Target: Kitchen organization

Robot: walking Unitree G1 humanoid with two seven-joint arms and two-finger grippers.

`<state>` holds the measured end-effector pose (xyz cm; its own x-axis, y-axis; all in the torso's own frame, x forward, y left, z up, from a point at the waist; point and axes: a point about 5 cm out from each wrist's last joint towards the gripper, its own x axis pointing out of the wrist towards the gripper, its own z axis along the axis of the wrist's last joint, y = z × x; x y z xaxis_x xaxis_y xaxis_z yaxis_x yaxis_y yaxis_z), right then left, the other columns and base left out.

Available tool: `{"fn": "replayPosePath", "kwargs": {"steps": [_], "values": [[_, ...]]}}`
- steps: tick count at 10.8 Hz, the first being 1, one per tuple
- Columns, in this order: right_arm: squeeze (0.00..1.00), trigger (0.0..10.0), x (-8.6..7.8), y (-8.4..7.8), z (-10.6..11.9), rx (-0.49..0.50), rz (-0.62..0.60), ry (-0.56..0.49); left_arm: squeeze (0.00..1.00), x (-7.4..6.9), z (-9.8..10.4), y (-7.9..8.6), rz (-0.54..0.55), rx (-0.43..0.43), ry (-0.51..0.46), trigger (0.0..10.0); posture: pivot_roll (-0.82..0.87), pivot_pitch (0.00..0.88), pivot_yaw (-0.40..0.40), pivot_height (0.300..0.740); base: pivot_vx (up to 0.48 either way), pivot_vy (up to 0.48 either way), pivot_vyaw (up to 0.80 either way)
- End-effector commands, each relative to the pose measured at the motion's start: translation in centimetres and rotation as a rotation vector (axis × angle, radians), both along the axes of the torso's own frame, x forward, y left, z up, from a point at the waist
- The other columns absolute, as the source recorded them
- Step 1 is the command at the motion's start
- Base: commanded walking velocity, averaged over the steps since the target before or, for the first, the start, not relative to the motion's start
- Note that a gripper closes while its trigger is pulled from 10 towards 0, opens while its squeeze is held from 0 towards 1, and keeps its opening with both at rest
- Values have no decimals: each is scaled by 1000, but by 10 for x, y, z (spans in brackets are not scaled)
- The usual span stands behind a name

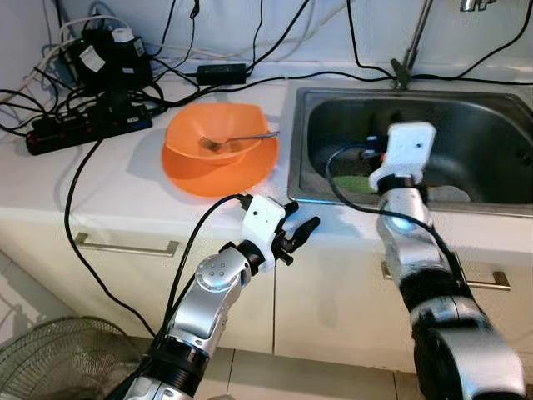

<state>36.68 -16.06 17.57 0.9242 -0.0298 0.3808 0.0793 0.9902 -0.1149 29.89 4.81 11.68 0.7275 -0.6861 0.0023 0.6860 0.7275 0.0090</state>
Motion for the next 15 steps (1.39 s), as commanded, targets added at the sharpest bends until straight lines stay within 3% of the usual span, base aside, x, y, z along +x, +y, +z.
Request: {"fn": "replayPosePath", "kwargs": {"steps": [1,6,10,15], "values": [[0,10000,-2,2,-5,10,4,24,0,3,-1,5,31,11,1,10000,73,0,50,740,0,0,0],[0,10000,-28,11,-12,49,34,22,0,13,3,17,145,-8,-23,10000,68,0,52,740,0,0,0],[0,10000,-59,14,-38,49,61,101,0,19,8,18,206,-21,-60,10000,55,0,60,740,0,0,0],[0,10000,-63,20,-50,47,73,158,0,22,10,20,238,-26,-77,10000,60,0,57,740,0,0,0]]}}
